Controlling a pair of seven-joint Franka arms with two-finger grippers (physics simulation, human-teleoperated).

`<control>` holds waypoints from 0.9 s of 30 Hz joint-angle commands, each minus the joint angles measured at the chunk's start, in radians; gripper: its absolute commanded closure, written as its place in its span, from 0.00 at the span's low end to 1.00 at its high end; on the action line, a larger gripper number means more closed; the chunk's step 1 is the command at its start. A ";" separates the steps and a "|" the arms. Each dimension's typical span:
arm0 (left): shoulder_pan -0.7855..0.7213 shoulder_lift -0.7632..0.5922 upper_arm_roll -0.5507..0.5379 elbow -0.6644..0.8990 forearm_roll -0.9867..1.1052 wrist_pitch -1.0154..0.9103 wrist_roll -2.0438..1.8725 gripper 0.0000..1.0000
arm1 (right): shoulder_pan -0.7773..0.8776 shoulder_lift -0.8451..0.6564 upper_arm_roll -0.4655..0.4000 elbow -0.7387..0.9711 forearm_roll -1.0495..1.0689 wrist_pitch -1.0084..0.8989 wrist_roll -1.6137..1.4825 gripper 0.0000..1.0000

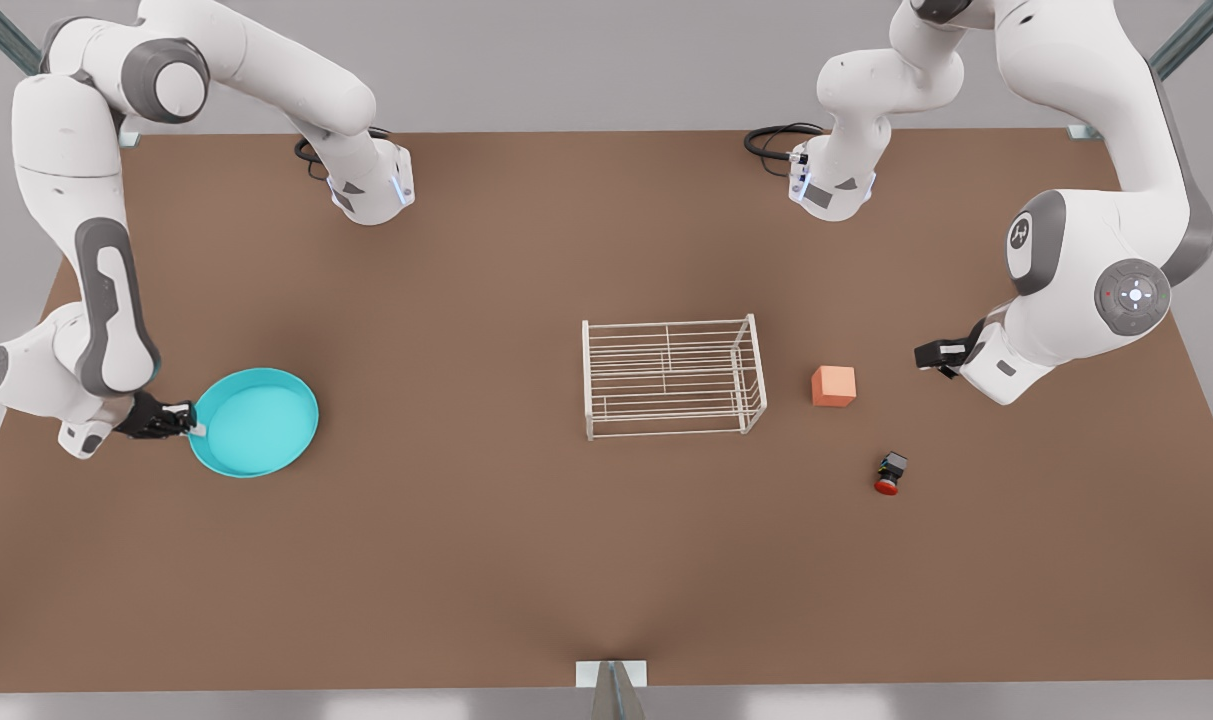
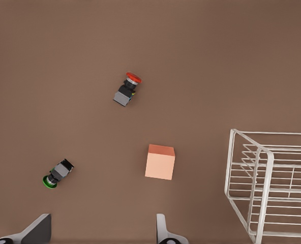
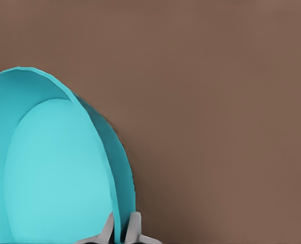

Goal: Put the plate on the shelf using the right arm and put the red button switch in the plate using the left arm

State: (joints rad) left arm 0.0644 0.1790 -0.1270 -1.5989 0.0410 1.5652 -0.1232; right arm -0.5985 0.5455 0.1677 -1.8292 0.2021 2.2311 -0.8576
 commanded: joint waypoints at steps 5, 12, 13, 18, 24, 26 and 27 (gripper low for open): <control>0.000 -0.001 0.000 0.000 0.000 0.000 -0.003 0.00 | 0.002 -0.047 0.029 0.010 0.016 -0.099 -0.023 0.75; 0.000 -0.001 0.000 -0.001 0.002 -0.007 -0.003 0.00 | 0.011 -0.078 0.115 0.022 0.142 -0.157 0.008 0.74; 0.000 -0.001 -0.002 -0.001 0.002 -0.007 -0.003 0.00 | 0.014 -0.076 0.125 0.024 0.172 -0.157 0.006 0.75; -0.023 -0.001 -0.016 0.007 -0.009 0.006 0.016 0.00 | 0.028 -0.076 0.227 0.056 0.183 -0.157 0.029 0.74; -0.074 0.212 -0.033 0.005 0.025 0.366 0.614 0.00 | 0.189 -0.078 0.233 0.111 0.304 -0.166 0.130 0.74; -0.037 0.287 -0.033 0.000 -0.001 0.433 0.613 0.00 | 0.243 -0.079 0.233 0.137 0.304 -0.186 0.209 0.73; -0.021 0.320 -0.033 0.000 -0.023 0.480 0.616 0.00 | 0.267 -0.079 0.231 0.146 0.304 -0.186 0.223 0.73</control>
State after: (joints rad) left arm 0.0306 0.4760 -0.1592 -1.5984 0.0263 1.8443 0.0995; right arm -0.3465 0.4677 0.3987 -1.6880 0.4883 2.0625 -0.8043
